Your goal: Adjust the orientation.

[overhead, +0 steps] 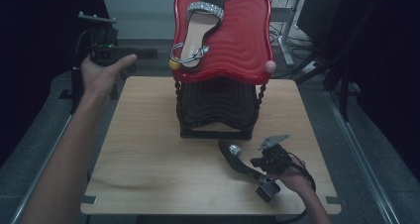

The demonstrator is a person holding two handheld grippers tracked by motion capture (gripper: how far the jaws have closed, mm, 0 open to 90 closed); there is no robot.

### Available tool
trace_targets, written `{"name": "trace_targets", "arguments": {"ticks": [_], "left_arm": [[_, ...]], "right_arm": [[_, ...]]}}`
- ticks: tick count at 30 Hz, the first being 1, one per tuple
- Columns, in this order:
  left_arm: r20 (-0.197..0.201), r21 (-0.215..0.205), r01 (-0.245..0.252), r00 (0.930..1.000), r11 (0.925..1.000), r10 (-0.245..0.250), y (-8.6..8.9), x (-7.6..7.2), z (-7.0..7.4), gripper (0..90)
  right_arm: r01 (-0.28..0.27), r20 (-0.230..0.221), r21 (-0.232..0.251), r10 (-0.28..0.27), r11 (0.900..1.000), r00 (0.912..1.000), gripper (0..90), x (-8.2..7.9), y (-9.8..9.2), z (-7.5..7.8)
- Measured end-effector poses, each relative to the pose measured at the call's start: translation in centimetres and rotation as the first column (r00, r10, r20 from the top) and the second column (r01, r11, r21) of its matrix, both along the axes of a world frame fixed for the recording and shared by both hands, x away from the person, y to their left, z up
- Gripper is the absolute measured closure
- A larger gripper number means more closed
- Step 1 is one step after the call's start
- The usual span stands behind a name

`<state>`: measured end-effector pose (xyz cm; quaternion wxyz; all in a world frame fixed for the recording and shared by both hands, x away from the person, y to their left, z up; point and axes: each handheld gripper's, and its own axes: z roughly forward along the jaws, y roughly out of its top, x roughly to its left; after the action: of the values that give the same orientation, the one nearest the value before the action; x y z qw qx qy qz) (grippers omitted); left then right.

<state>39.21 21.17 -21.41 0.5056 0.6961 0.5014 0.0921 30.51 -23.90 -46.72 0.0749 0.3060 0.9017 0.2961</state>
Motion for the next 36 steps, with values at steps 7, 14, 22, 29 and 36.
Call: {"name": "trace_targets", "arguments": {"ticks": [7,14,22,29,36], "left_arm": [[-0.002,0.0,-0.003,1.0,1.0,0.003,0.1,-0.2,-0.1,26.2],[-0.003,-0.001,-0.007,1.0,1.0,0.007,0.3,-0.4,-0.2,26.3],[-0.003,-0.001,-0.007,1.0,1.0,0.007,0.5,-0.7,-0.3,26.3],[-0.005,-0.004,-0.014,0.9999,0.9999,0.014,0.6,-0.7,-0.5,26.3],[-0.011,-0.005,-0.013,0.9999,0.9999,0.013,0.7,-0.6,-0.8,26.3]], "right_arm": [[-0.016,0.018,-0.021,0.017,1.0,0.9997,90.0,-1.1,1.1,0.3],[-0.07,-0.001,0.009,0.07,0.998,0.9976,90.0,-2.4,2.7,0.1],[-0.144,-0.03,0.011,0.144,0.99,0.9891,90.0,-3.8,4.8,-1.0],[-0.269,-0.081,0.014,0.269,0.963,0.9597,90.0,-6.8,6.8,-0.4],[-0.274,-0.126,-0.065,0.265,0.959,0.956,90.0,-6.7,6.8,-1.6]]}}
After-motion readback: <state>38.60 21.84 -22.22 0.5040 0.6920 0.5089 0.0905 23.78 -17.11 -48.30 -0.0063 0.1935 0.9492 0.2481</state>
